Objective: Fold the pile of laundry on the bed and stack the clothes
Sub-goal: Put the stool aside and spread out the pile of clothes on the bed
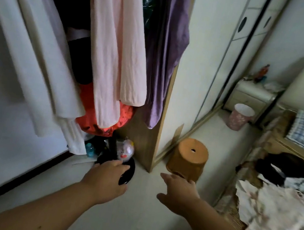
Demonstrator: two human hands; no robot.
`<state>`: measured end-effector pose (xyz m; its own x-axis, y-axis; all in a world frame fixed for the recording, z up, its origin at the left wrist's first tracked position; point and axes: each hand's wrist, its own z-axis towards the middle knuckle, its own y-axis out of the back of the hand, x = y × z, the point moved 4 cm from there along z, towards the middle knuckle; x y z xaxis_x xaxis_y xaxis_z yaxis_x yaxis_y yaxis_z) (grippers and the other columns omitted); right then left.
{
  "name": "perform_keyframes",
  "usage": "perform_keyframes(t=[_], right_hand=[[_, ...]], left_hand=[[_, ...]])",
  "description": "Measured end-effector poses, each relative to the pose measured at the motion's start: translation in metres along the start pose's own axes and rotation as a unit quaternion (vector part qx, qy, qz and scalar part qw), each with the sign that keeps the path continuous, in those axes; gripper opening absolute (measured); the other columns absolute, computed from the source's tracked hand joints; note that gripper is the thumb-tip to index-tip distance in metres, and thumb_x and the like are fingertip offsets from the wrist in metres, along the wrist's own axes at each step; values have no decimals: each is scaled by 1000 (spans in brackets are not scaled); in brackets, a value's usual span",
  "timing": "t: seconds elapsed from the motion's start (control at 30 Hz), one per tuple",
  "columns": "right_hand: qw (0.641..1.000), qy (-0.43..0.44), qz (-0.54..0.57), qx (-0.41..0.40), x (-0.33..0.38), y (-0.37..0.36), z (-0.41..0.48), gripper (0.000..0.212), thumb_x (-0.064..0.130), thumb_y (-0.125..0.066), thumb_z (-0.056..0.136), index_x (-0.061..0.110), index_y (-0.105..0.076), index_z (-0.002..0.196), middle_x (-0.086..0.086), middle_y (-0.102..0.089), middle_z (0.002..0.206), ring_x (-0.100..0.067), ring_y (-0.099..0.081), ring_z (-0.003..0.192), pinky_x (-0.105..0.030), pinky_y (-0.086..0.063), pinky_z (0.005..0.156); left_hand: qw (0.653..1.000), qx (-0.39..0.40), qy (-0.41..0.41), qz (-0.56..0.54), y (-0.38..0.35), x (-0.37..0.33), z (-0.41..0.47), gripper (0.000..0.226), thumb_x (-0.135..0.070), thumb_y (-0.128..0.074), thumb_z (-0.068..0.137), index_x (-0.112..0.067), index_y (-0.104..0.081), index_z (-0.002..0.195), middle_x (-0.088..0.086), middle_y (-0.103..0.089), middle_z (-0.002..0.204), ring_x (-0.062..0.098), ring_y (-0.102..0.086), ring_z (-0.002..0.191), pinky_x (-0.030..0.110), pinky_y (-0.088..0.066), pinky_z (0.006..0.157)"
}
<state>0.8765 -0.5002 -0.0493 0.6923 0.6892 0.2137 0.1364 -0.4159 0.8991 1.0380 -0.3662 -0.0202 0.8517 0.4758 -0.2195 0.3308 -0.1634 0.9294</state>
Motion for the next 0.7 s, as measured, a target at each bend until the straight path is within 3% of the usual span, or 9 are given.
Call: perform_keyframes(t=[0.27,0.5,0.7], right_hand=[[995,-90,41,-33,-87,29,53,67,48,-57,90,36,-25,148,4,-44,146,-21,-43,132,-50,-26,109],[984,-173,38,-8,-204,88,101,62,49,-53,90,35,-30,146,4,-46,144,-21,-45,130,-49,-28,108],[963,-252,99,13,-288,119,118,65,48,-54,89,34,-30,147,4,-38,150,-20,-35,138,-58,-11,114]], left_hand=[[990,41,-126,39,17,-70,125,67,-50,-52,89,-32,-30,150,-6,-24,159,14,-25,144,35,-26,115],[975,81,-201,44,40,-173,255,69,-49,-51,88,-30,-28,151,-3,-23,160,18,-25,144,37,-25,116],[957,142,-251,41,38,-250,336,74,-54,-51,86,-32,-26,151,-9,-15,161,19,-21,146,39,-23,117]])
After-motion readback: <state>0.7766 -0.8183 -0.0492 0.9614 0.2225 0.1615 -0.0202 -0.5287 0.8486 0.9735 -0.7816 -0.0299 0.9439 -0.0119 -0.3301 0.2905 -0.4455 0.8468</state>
